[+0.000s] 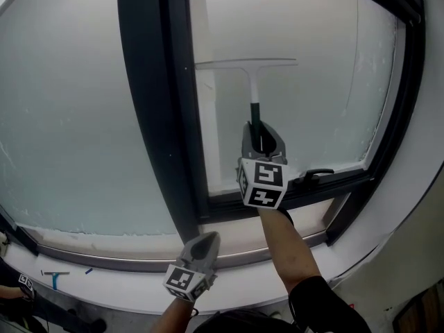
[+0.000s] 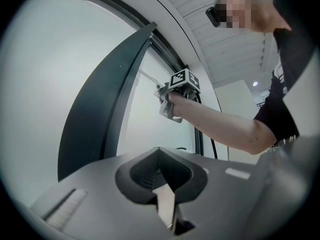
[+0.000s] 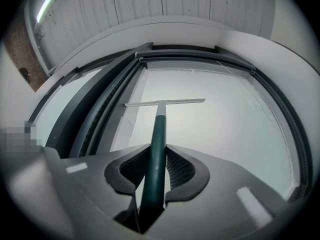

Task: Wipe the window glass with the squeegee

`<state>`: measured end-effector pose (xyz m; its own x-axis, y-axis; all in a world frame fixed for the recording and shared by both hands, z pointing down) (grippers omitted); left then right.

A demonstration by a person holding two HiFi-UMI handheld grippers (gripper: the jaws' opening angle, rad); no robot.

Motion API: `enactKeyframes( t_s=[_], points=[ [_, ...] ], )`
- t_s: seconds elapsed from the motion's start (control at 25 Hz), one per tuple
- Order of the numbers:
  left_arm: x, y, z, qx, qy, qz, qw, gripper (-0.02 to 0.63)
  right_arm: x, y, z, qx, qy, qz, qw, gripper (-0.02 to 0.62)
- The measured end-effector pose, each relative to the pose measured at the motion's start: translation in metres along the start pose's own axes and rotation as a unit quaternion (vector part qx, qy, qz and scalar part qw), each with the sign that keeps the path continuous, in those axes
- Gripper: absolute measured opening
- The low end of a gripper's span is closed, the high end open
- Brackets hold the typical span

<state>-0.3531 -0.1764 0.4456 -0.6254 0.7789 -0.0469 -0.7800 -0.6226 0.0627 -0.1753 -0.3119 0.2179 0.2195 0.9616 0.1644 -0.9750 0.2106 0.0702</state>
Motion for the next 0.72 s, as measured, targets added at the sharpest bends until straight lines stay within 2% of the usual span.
enactKeyframes(
  t_s=[0.72],
  points=[
    [0.016,-0.014,0.008,0.003,0.003,-0.013,0.9999,-0.003,0.02,0.005,0.042,-0.01,0.041,-0.004,0.999,0.095]
  ],
)
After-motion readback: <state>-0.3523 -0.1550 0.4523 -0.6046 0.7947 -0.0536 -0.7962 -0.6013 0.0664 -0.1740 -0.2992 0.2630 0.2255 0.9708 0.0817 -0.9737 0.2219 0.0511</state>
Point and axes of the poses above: the fingertips, and each gripper's own axes: x backward along the fingers, y to its left, z out of its underside, the point moved 10 cm from there along x, backward along the fingers, and after that the axes turned 13 degrees about y, right-handed, at the moved point
